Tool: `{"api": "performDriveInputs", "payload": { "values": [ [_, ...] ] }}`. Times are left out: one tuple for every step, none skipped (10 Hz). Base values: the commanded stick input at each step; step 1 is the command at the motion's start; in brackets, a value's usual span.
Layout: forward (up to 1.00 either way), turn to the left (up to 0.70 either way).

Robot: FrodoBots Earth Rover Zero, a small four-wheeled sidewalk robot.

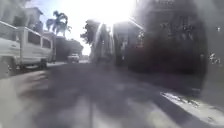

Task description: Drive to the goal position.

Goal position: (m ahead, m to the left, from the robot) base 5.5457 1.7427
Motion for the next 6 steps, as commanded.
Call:
{"api": "performDriveInputs", "payload": {
  "values": [
    [0.85,0.0],
    [0.85,0.0],
    [0.85,0.0],
    [0.85,0.0],
    [0.85,0.0],
    [0.85,0.0]
  ]
}}
